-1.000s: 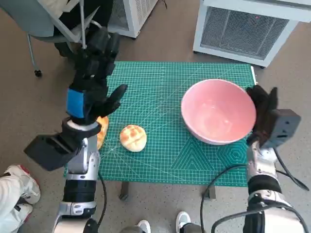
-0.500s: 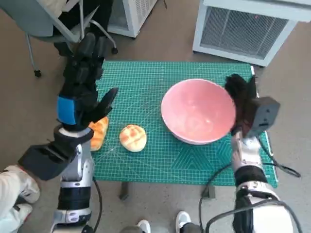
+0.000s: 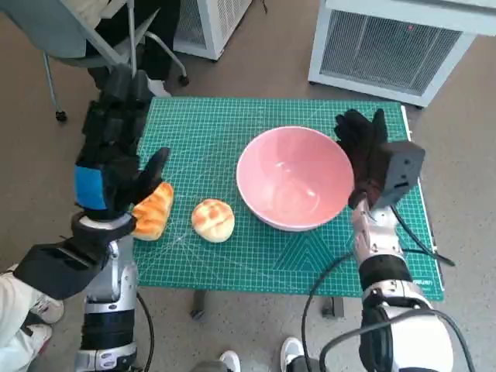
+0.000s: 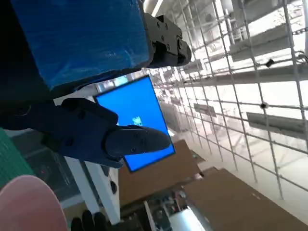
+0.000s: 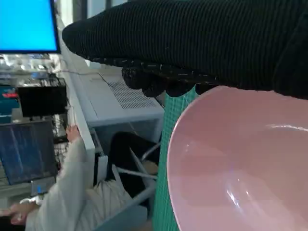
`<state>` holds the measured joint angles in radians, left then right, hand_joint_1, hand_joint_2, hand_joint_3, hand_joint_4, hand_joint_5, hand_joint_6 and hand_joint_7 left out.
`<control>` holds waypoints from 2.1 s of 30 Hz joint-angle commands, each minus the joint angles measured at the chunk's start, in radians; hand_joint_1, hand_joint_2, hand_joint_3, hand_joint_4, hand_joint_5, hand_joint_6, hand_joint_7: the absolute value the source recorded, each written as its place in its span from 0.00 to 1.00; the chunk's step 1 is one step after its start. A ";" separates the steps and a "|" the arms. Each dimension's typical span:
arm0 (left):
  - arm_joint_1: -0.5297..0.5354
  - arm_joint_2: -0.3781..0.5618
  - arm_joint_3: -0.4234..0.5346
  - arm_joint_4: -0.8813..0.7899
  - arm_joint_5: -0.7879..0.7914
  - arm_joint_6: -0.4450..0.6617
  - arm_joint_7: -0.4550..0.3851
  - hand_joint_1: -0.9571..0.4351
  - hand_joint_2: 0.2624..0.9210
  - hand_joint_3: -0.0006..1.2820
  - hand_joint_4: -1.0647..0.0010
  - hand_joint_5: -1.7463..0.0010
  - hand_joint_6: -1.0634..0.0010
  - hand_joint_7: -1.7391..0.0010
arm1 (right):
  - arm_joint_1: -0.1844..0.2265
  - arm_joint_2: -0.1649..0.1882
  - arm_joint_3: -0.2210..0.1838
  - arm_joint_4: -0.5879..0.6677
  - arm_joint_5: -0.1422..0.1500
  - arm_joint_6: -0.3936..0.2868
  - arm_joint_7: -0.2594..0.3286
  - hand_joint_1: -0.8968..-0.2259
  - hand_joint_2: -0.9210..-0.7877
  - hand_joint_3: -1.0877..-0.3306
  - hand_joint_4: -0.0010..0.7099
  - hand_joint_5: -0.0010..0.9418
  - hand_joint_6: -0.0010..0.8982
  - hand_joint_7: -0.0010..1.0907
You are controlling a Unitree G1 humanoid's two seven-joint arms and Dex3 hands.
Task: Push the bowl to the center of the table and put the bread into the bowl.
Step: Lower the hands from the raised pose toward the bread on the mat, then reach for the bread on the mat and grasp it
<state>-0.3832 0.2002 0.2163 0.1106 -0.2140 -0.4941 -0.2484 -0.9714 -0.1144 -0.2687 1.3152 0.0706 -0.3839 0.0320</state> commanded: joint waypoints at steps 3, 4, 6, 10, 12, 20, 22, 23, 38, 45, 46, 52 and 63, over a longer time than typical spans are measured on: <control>0.049 0.104 0.035 -0.003 0.050 0.024 -0.015 0.41 1.00 0.24 0.77 1.00 0.71 0.92 | -0.013 -0.031 0.018 -0.009 -0.023 -0.043 0.019 0.62 0.00 0.21 0.29 0.00 0.12 0.31; 0.055 0.129 0.040 0.002 0.059 0.032 -0.022 0.41 1.00 0.24 0.76 1.00 0.72 0.93 | -0.014 -0.034 0.021 -0.015 -0.025 -0.065 0.020 0.61 0.00 0.21 0.29 0.00 0.12 0.31; 0.065 0.177 0.049 0.009 0.090 0.052 -0.029 0.41 1.00 0.24 0.76 0.99 0.72 0.93 | -0.018 -0.041 0.029 -0.031 -0.032 -0.112 0.018 0.59 0.00 0.21 0.30 0.00 0.12 0.31; 0.079 0.264 0.055 0.025 0.170 0.087 -0.028 0.38 1.00 0.25 0.76 0.99 0.72 0.93 | -0.021 -0.056 0.045 -0.072 -0.047 -0.221 0.021 0.54 0.00 0.24 0.30 0.00 0.12 0.32; 0.081 0.312 0.050 0.040 0.221 0.101 -0.028 0.37 1.00 0.25 0.75 0.99 0.72 0.94 | -0.019 -0.064 0.053 -0.104 -0.049 -0.284 0.036 0.53 0.00 0.25 0.31 0.01 0.12 0.33; 0.056 0.505 0.002 0.132 0.373 0.131 -0.085 0.36 1.00 0.25 0.74 0.99 0.72 0.94 | 0.018 -0.078 0.080 -0.293 0.002 -0.512 0.174 0.52 0.00 0.29 0.37 0.01 0.09 0.43; 0.042 0.542 -0.013 0.159 0.384 0.134 -0.114 0.36 1.00 0.24 0.74 0.99 0.72 0.95 | 0.031 -0.077 0.089 -0.343 0.017 -0.546 0.207 0.52 0.00 0.31 0.38 0.01 0.09 0.45; 0.037 0.555 -0.018 0.169 0.386 0.135 -0.125 0.36 1.00 0.23 0.73 0.99 0.72 0.95 | 0.036 -0.078 0.093 -0.362 0.021 -0.557 0.218 0.52 0.00 0.32 0.38 0.01 0.09 0.46; -0.173 0.788 -0.240 0.493 0.588 -0.212 -0.244 0.54 0.89 0.01 0.75 1.00 0.68 0.98 | 0.125 -0.113 0.133 -0.593 0.072 -0.602 0.303 0.49 0.00 0.38 0.42 0.01 0.06 0.55; -0.327 0.869 -0.409 0.614 0.965 -0.464 0.028 0.55 0.77 0.00 0.73 1.00 0.64 0.98 | 0.137 -0.113 0.137 -0.615 0.070 -0.585 0.304 0.48 0.00 0.39 0.42 0.01 0.06 0.56; -0.342 0.872 -0.426 0.625 1.002 -0.477 0.060 0.53 0.75 0.00 0.73 1.00 0.64 0.98 | 0.138 -0.113 0.137 -0.616 0.068 -0.583 0.303 0.48 0.00 0.39 0.42 0.01 0.06 0.56; -0.424 0.857 -0.523 0.710 1.144 -0.525 0.195 0.48 0.71 0.00 0.73 1.00 0.65 0.99 | 0.142 -0.113 0.136 -0.615 0.033 -0.584 0.275 0.48 0.00 0.39 0.42 0.01 0.05 0.56; -0.525 0.783 -0.696 0.877 1.293 -0.584 0.439 0.49 0.69 0.00 0.70 0.99 0.62 0.98 | 0.158 -0.127 0.147 -0.646 0.006 -0.572 0.254 0.48 0.00 0.39 0.42 0.01 0.05 0.57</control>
<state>-0.8775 1.0013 -0.4324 0.9545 1.0362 -1.0647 0.1321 -0.8373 -0.2324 -0.1294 0.6812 0.0871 -0.9682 0.2907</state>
